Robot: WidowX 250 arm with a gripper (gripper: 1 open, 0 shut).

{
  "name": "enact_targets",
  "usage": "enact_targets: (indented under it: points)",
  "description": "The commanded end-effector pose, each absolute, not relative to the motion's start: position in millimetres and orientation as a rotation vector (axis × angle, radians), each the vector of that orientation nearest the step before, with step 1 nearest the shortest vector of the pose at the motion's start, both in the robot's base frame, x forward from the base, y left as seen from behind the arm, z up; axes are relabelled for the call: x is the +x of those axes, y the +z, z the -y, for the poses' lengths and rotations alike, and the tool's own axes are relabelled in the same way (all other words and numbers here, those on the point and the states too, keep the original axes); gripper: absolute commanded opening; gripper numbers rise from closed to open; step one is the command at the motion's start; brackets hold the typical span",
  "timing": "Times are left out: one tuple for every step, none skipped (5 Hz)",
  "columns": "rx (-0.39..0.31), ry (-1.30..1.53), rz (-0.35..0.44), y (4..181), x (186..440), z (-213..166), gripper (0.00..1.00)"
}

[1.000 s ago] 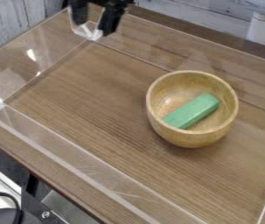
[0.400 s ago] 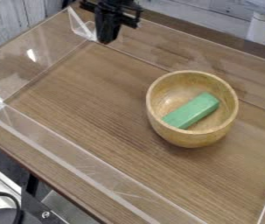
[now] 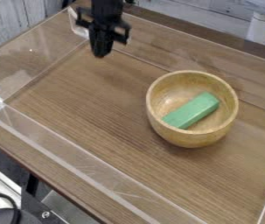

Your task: Put the green block in the brown bowl

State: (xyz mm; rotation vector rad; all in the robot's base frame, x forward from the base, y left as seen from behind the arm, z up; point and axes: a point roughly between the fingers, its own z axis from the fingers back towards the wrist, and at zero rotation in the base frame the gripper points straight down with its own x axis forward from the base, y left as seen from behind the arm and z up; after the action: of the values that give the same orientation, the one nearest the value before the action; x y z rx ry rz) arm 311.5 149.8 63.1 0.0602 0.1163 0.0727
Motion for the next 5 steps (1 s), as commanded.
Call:
enact_targets:
  points:
    - [0.097, 0.1, -0.114, 55.0, 313.0, -158.7, 0.0]
    - [0.11, 0.129, -0.103, 64.8, 310.5, -158.0, 0.0]
    - [0.105, 0.156, -0.097, 67.4, 312.0, -161.2, 0.0]
    - [0.102, 0.185, -0.088, 75.5, 313.0, -164.1, 1.0]
    - [0.115, 0.189, -0.081, 81.1, 312.2, -164.7, 1.0]
